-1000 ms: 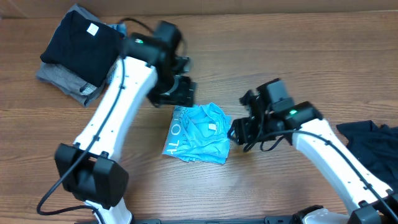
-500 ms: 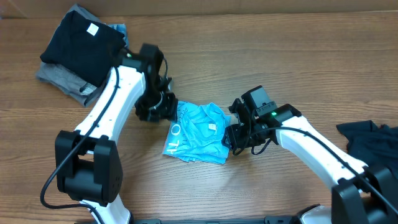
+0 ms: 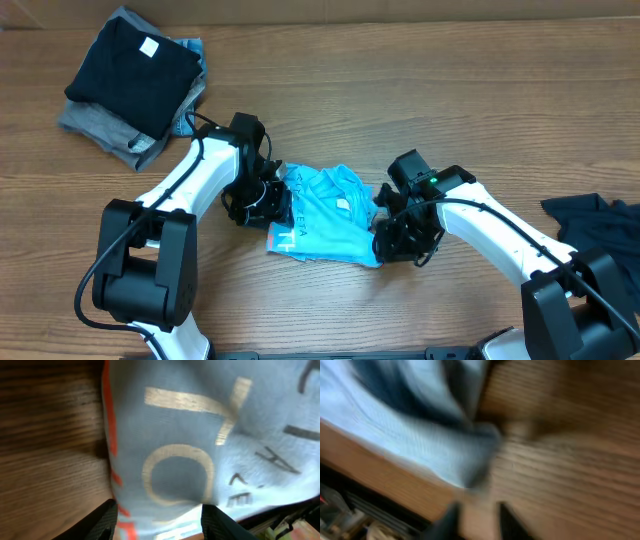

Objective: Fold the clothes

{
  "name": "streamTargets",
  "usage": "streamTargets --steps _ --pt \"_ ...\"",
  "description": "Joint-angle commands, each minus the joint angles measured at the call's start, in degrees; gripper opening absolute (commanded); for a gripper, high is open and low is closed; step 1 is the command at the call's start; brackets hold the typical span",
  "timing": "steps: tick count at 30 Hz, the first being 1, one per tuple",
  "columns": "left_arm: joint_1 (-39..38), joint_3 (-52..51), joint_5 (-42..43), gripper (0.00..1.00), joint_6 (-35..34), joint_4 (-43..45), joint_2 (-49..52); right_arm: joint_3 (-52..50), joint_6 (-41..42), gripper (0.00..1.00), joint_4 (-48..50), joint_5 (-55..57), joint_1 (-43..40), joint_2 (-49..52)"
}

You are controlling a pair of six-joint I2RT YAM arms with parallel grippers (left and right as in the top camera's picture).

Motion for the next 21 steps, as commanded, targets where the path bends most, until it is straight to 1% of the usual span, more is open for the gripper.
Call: streamTargets --steps 1,2,4,8,10,11,13,16,19,20,21 --pt "-0.11 -0.70 0.44 0.57 0.61 0.48 -0.17 0.20 2.95 0.60 0.42 3.74 0.20 -0.59" --pt "-0.11 -0.70 -0.15 0.56 0.33 0.46 -0.17 0.24 4.13 0.62 0.94 4.50 0.09 -0.61" --pt "-0.11 -0.70 -0.66 0.57 0.24 0.37 -0.15 0.63 4.31 0.63 2.45 5.01 -0.13 -0.79" --pt "-0.11 -0.70 -2.29 0.57 0.24 -0.33 -0.15 3.67 3.85 0.61 4.46 4.94 -0.55 -2.01" --pt "-0.11 -0.70 -3.08 0.57 0.24 -0.72 -0.15 5.62 3.82 0.57 5.68 4.92 -0.55 -2.64" --pt "-0.11 -0.70 -3.30 0.58 0.24 -0.85 -0.15 6.60 3.82 0.54 6.62 4.63 -0.55 -2.93" --pt "-0.11 -0.70 -3.28 0.58 0.24 -0.83 -0.15 9.20 3.89 0.43 8.92 4.31 -0.55 -3.26" --pt "-0.11 -0.70 -3.26 0.58 0.22 -0.46 -0.15 10.93 4.11 0.40 12.87 4.02 -0.55 -3.23" --pt "-0.11 -0.70 -3.23 0.58 0.22 -0.39 -0.15 10.88 4.15 0.41 17.11 3.06 -0.48 -2.80" --pt "-0.11 -0.70 -3.26 0.58 0.22 -0.42 -0.15 10.82 4.15 0.43 18.21 3.37 -0.48 -2.40" --pt "-0.11 -0.70 -3.23 0.58 0.22 -0.42 -0.15 10.62 4.28 0.48 19.39 3.80 -0.48 -1.97"
